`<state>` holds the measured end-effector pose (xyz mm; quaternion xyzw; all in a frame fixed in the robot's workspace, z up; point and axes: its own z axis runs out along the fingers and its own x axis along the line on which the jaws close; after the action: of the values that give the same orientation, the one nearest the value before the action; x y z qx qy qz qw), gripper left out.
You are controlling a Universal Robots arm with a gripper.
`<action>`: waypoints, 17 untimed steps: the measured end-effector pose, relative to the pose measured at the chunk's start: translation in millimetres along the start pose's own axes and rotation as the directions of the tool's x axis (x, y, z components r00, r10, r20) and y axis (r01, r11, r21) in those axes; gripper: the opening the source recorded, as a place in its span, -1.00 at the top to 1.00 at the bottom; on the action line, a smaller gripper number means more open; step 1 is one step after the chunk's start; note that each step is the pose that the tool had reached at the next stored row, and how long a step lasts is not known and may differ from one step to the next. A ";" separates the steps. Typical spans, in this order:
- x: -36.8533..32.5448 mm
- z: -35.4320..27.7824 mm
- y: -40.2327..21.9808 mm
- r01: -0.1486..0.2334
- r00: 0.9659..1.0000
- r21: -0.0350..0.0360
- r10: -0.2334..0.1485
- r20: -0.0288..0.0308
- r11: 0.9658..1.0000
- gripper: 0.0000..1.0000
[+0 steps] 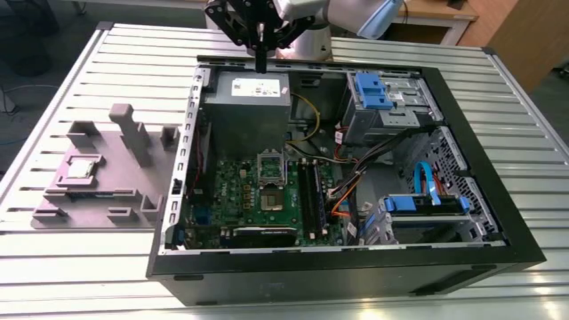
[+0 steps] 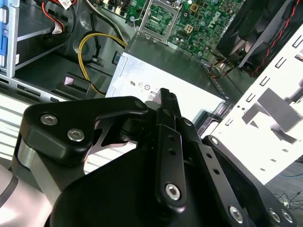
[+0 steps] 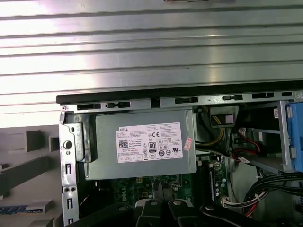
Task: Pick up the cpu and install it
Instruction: 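Reach for the cpu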
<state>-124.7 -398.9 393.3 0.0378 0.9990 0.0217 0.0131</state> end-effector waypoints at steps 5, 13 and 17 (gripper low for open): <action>0.8 0.0 -0.1 0.000 1.000 0.000 0.000 0.000 1.000 0.79; 5.1 -0.1 -0.2 0.000 1.000 0.000 0.000 0.000 1.000 0.79; 6.8 -0.2 -0.3 0.000 1.000 0.000 0.000 0.000 1.000 0.79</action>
<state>-131.5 -398.8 393.3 0.0379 0.9990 0.0217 0.0131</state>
